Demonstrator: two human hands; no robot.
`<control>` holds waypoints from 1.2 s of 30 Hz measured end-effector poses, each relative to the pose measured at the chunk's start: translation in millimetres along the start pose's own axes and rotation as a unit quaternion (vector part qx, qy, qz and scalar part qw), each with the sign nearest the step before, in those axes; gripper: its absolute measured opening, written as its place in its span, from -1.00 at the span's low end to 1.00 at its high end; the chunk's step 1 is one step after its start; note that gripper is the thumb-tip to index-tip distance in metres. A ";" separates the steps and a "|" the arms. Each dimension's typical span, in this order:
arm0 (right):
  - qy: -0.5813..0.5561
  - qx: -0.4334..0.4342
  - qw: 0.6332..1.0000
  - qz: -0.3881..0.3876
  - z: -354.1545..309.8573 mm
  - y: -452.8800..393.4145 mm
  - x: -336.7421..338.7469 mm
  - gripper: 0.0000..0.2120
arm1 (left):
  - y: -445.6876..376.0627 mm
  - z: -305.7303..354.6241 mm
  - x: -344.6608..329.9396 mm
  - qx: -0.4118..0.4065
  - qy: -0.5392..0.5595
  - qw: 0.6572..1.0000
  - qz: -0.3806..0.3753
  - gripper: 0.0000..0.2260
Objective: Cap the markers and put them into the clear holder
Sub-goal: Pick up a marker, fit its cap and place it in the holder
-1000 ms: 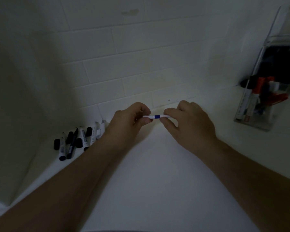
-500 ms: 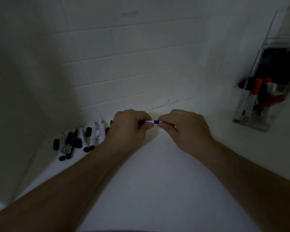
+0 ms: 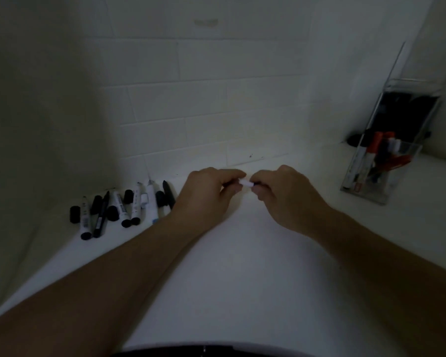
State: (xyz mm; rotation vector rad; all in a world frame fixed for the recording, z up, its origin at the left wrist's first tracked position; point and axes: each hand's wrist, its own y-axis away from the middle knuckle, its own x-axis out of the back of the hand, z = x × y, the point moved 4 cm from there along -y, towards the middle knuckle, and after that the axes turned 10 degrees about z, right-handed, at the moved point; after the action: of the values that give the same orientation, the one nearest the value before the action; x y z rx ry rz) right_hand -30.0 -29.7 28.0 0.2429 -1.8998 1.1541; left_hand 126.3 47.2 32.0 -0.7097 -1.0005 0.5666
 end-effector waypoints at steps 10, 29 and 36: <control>-0.046 -0.073 0.969 0.233 51.9 -11.9 135.2 -0.89 | 24.5 18.2 -29.7 -0.184 0.003 0.976 -0.119 -0.66; 0.243 -0.180 0.949 0.090 141.4 6.1 156.9 -0.81 | 30.5 29.3 -22.2 -0.218 -0.046 0.972 -0.072 -0.71; 0.141 -0.238 0.958 0.072 143.5 23.2 147.1 -0.65 | 28.8 27.1 -24.2 -0.217 -0.052 0.972 -0.070 -0.70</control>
State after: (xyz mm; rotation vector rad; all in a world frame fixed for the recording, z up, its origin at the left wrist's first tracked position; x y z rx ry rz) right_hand -213.9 -93.2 98.4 -0.3142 -1.8916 0.7384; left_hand 88.6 55.8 6.6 -0.9926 -1.2793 0.2627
